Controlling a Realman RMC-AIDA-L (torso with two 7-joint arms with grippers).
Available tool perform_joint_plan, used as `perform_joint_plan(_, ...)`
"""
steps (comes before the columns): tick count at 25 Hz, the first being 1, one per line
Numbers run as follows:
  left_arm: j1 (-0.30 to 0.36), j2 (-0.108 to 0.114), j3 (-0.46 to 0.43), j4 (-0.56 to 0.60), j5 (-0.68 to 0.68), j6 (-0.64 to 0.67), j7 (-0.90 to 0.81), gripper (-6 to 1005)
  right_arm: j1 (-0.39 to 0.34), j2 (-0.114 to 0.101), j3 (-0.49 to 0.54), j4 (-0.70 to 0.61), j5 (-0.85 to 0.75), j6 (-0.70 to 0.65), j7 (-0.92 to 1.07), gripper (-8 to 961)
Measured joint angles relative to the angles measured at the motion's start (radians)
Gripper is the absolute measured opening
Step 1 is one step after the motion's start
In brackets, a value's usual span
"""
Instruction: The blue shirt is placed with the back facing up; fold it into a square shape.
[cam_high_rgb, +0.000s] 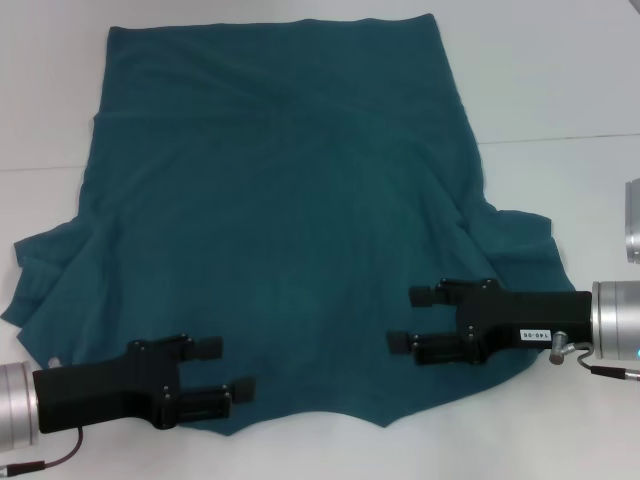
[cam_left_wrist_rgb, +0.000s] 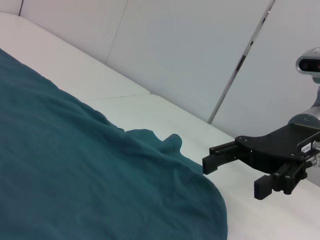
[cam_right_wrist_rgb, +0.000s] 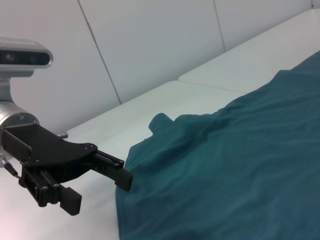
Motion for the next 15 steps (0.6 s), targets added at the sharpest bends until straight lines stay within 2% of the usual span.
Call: perform_joint_plan(15,0.000,0.002,0.000,0.004,-0.005,-0.001,-0.026,860,0.006,0.000,0.011,0.000,0.013,0.000,0.000,915)
